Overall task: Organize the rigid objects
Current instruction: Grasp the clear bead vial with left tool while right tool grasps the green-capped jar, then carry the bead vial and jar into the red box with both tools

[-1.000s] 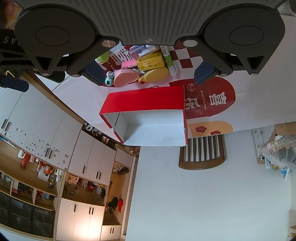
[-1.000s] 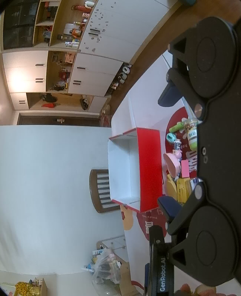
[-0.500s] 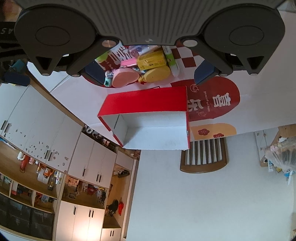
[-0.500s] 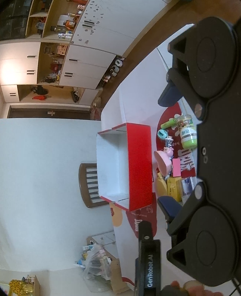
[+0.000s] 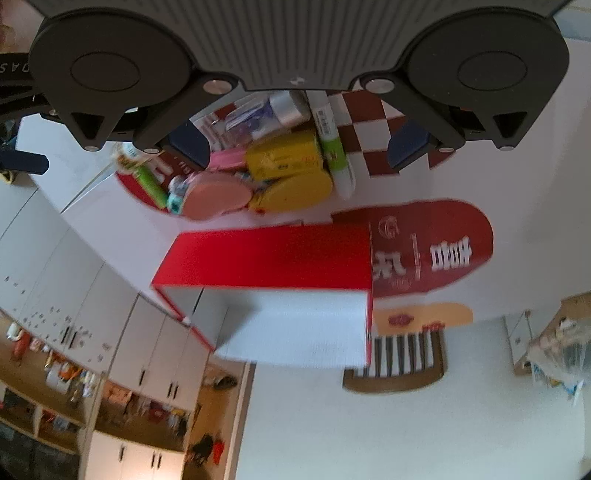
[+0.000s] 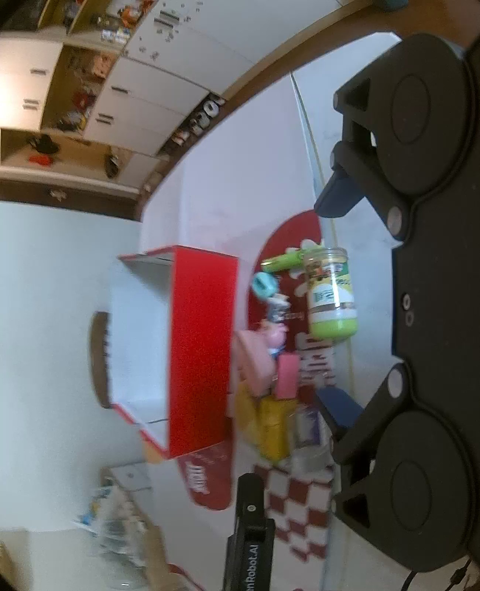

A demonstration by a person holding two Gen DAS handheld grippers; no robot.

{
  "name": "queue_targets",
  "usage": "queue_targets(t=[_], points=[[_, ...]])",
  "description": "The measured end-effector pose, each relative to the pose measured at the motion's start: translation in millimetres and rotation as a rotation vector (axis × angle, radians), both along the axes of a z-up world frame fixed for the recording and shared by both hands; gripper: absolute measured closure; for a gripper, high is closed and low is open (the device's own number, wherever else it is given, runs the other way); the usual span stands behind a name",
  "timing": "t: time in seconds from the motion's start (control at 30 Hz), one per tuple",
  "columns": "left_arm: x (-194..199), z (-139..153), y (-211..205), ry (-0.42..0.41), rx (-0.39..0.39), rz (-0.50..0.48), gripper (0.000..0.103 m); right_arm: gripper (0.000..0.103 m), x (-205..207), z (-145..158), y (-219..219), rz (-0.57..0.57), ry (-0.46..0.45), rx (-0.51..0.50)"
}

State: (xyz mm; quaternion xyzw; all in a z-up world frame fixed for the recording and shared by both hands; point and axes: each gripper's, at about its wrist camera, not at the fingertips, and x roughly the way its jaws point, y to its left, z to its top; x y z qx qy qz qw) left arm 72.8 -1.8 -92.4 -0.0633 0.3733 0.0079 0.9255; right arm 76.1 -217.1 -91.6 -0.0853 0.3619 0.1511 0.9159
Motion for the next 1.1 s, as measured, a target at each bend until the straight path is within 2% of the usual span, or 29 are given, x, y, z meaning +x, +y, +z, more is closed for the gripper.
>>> queue_targets(t=[0.3, 0.43, 0.6, 0.73, 0.87, 1.03, 1.1], points=[[18.2, -33.2, -20.7, 0.121, -0.035, -0.013, 0.001, 0.009, 32.4, -31.1, -4.1, 0.098, 0.087, -0.052], [25.8, -44.5, -32.1, 0.165, -0.025, -0.012, 0.001, 0.009, 43.3, -40.2, -3.5, 0.133, 0.107, -0.072], [35.0, -57.0, -32.2, 0.218, -0.058, 0.043, 0.001, 0.009, 54.6, -49.0, -2.6, 0.158, 0.137, -0.076], [42.4, -62.2, -31.1, 0.254, -0.117, 0.089, 0.001, 0.009, 60.1, -54.9, -0.4, 0.171, 0.147, -0.087], [47.8, -62.1, -33.7, 0.253, -0.108, 0.114, 0.001, 0.013, 65.3, -60.5, 0.3, 0.178, 0.162, -0.091], [52.6, -62.3, -40.4, 0.255, -0.06, 0.121, 0.008, 0.019, 71.8, -66.2, -0.4, 0.173, 0.194, -0.079], [52.3, -61.7, -41.7, 0.254, -0.044, 0.124, 0.014, 0.021, 70.9, -65.2, 0.3, 0.177, 0.189, -0.082]])
